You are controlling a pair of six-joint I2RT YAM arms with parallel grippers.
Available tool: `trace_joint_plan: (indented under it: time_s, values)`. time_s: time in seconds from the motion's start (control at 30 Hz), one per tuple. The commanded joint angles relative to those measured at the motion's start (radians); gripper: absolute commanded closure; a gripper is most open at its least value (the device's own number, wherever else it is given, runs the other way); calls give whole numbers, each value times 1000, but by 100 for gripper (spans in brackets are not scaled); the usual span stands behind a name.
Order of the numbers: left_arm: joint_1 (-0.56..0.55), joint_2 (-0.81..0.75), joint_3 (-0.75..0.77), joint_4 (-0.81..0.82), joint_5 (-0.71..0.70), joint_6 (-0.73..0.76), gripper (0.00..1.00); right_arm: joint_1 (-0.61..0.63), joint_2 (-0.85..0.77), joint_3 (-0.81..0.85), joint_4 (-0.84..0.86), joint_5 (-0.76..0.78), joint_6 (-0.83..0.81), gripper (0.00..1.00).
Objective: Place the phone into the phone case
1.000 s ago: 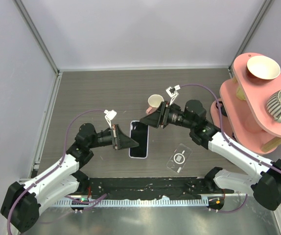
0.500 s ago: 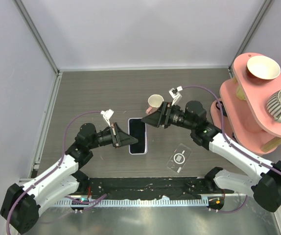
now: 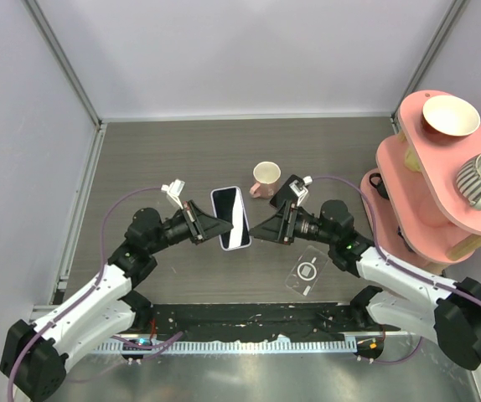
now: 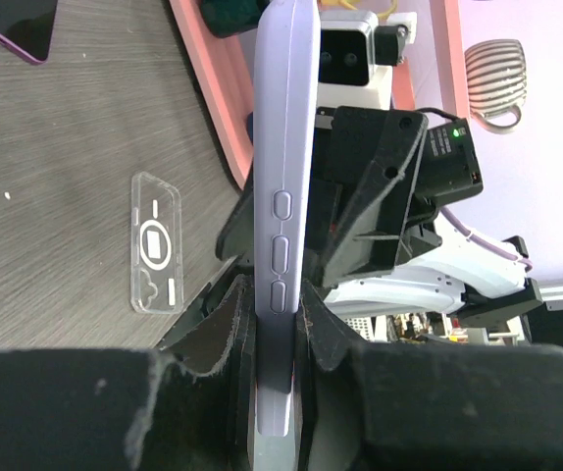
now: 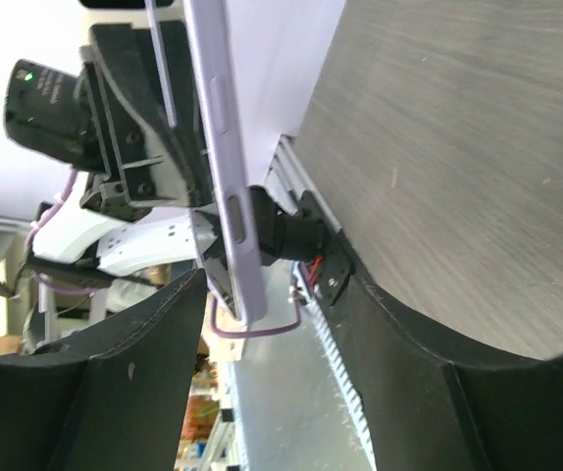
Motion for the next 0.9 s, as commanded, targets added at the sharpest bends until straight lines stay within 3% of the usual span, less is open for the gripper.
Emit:
trace_joint_plan:
  time_s: [0.0, 0.23, 0.47, 0.57, 0.6, 0.7, 0.87]
  values:
    - [4, 25, 22, 137, -21, -47, 100, -2, 24, -34, 330, -96, 121, 36]
    - [4, 57, -10, 179, -38, -54, 100, 1, 85, -97, 487, -117, 190, 45]
    - [4, 92, -29, 258, -24, -79, 100, 7, 142, -107, 582, -137, 223, 45]
    - [4, 94, -30, 261, -26, -76, 100, 7, 142, -106, 597, -140, 226, 56]
    - [4, 95, -29, 253, -27, -73, 100, 7, 137, -107, 597, -139, 224, 70]
    - [4, 101, -21, 210, -29, -44, 100, 7, 127, -107, 597, -131, 221, 97]
    - [4, 135, 19, 39, -33, 82, 100, 9, 87, -77, 437, -97, 140, 99]
